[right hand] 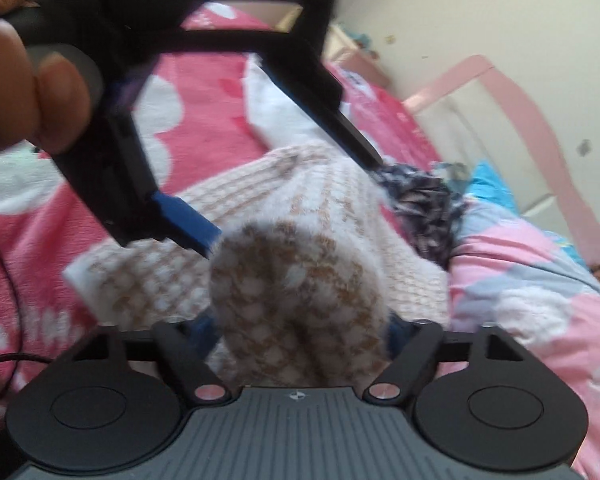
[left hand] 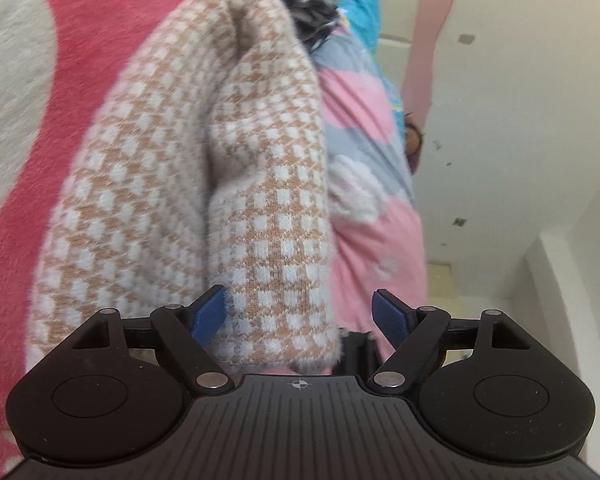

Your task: Fold clothes

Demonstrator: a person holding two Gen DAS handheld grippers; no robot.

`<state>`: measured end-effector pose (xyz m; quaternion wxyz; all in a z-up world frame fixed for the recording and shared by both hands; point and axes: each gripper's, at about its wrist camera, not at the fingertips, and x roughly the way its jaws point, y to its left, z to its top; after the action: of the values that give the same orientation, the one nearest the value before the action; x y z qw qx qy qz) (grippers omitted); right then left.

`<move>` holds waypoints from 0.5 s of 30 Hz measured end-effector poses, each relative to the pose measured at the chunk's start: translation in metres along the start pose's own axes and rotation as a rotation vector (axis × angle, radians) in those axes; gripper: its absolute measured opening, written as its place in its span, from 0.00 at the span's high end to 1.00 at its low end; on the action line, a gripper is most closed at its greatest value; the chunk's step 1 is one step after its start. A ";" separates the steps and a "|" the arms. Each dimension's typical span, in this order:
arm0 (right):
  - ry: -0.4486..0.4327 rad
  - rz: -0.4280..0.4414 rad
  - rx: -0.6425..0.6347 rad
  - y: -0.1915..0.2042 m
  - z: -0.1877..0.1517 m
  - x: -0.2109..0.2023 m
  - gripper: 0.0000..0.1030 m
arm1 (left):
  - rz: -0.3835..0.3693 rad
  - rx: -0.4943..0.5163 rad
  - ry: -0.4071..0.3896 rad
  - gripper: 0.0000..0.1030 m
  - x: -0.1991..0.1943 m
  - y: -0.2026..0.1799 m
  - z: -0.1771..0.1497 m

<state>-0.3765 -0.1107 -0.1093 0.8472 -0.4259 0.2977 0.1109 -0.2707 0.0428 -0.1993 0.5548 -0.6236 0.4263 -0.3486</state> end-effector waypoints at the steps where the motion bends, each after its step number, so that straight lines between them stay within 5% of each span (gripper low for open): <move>1: -0.004 -0.014 -0.006 -0.001 0.000 0.000 0.35 | -0.018 -0.007 -0.008 0.23 -0.001 0.000 0.001; 6: -0.050 -0.024 0.017 -0.030 0.006 -0.011 0.49 | -0.099 -0.009 -0.033 0.24 -0.007 -0.003 0.004; 11: -0.017 0.125 0.373 -0.129 0.019 -0.013 0.52 | -0.211 -0.014 -0.182 0.26 -0.039 -0.004 0.017; 15: 0.000 0.244 0.535 -0.202 0.030 -0.007 0.53 | -0.085 -0.011 -0.286 0.29 -0.057 -0.007 0.022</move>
<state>-0.2805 -0.2103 0.0414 0.9098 -0.1485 0.3653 0.1297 -0.2719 0.1036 -0.1935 0.5914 -0.6874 0.3177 -0.2771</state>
